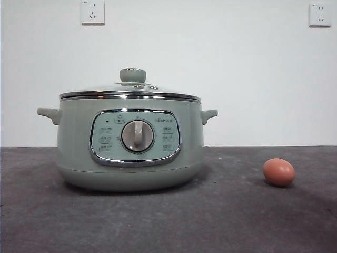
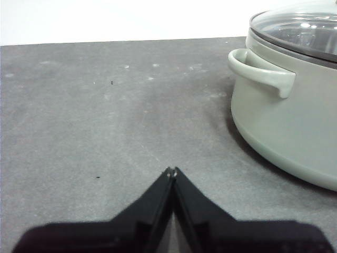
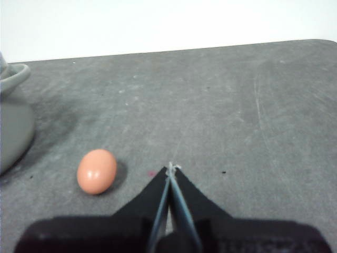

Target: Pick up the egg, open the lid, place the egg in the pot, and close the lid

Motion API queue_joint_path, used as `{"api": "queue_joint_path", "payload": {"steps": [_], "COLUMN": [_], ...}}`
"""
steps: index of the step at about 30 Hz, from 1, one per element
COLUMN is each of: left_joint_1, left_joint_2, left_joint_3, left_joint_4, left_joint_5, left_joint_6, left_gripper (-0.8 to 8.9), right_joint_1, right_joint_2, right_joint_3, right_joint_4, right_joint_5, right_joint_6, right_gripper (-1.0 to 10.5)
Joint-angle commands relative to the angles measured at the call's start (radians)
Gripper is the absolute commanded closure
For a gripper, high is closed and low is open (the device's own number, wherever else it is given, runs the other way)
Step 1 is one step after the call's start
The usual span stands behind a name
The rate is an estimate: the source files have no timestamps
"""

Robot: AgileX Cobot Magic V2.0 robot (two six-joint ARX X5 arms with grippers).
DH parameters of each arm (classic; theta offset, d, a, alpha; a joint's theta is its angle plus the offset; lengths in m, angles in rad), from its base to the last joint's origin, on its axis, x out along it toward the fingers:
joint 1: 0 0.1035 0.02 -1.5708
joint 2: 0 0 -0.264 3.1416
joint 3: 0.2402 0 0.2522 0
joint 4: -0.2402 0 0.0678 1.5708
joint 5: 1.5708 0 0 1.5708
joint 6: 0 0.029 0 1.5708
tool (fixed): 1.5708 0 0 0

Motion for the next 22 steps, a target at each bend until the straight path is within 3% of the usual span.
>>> {"api": "queue_joint_path", "payload": {"steps": [1,4,7,14,22], "left_joint_1": [0.003,0.003,0.003,0.003,0.002], "left_joint_2": [0.000,0.000,0.000,0.019,0.123], "left_joint_3": [-0.009,-0.002,0.029,0.188,0.457], "left_joint_4": [0.006,0.005,0.005,-0.027,-0.215], "left_joint_5": [-0.002,0.002,0.049,0.106,0.159], "left_joint_6": [-0.042,-0.117,-0.140,-0.188,-0.184], "left_gripper": [8.17,8.18,8.19,8.19,8.20], "right_joint_1": [0.000,0.000,0.000,0.000,0.000], "right_joint_2": [-0.001,-0.001,0.002,0.071,0.239], "right_joint_3": [-0.010,0.001,0.041,0.178,0.471], "right_joint_4": [0.054,0.099,0.089,0.059,-0.151], "right_joint_5": [-0.004,-0.004,-0.003,-0.047,-0.085], "right_joint_6": [0.023,0.087,0.128,0.143,0.133], "right_gripper": [9.5,9.6,9.6,9.6,9.6]}}
